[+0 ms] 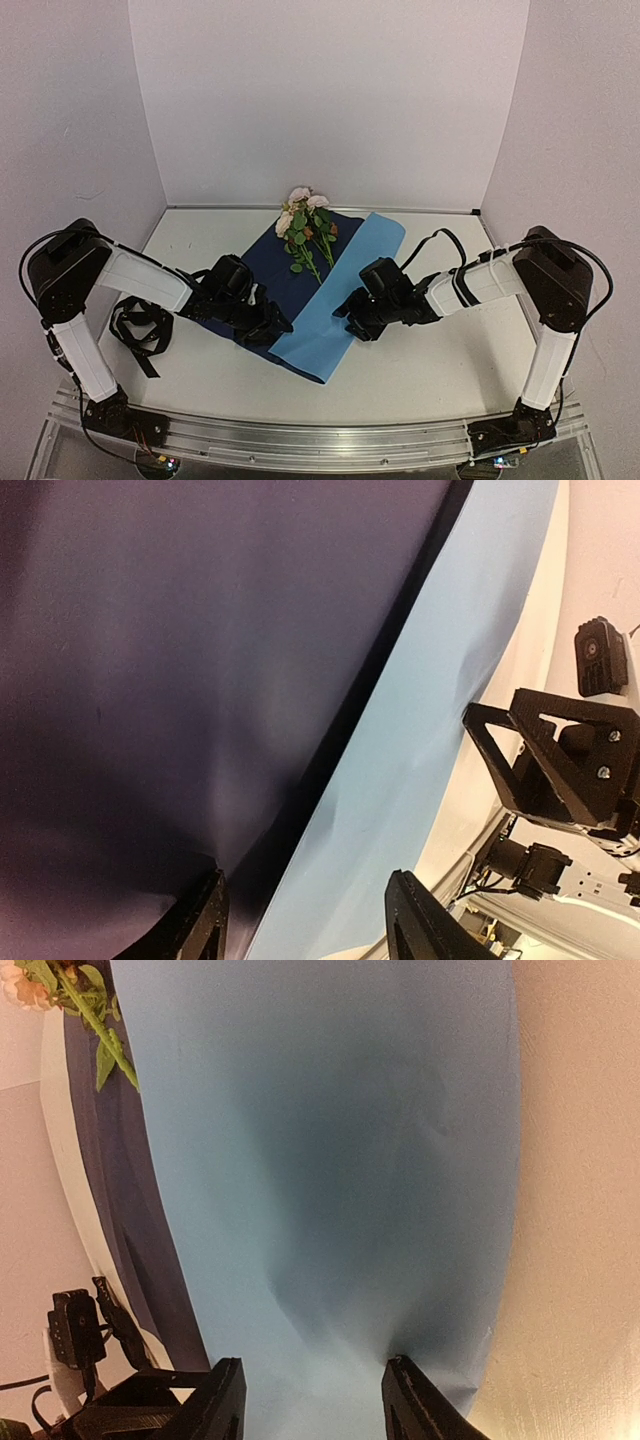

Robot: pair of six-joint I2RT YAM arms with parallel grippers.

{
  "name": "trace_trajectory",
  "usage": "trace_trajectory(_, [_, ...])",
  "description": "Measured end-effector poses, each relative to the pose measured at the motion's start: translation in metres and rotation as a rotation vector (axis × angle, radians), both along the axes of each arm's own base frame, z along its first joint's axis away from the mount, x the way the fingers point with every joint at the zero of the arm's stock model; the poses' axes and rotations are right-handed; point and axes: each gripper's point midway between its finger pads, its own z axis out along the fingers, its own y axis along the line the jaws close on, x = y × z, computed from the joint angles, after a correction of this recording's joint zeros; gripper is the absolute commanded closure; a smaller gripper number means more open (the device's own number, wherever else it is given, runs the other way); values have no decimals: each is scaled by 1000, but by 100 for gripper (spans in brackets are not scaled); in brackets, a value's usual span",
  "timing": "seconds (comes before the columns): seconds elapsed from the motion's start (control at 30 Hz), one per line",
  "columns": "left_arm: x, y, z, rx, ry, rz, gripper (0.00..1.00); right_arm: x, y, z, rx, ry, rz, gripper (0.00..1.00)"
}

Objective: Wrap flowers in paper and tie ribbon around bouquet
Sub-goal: Pick up the right corner of the flattened wrapping paper from the center of the board.

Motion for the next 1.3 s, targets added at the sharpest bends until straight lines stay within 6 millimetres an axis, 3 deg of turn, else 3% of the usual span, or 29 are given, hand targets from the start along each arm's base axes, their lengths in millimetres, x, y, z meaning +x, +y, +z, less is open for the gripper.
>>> trace_trajectory(0.57, [-8, -9, 13, -97, 46, 7, 62, 0, 0, 0, 1, 1, -2, 51])
trace_trajectory(0.73, [-11, -11, 16, -123, 58, 2, 60, 0, 0, 0, 1, 1, -2, 51])
trace_trajectory(0.93, [-17, -9, 19, -135, 69, -3, 50, 0, 0, 0, 1, 1, -2, 51])
trace_trajectory(1.3, [-36, -12, 28, -136, 72, -47, 48, 0, 0, 0, 2, 1, -1, 52])
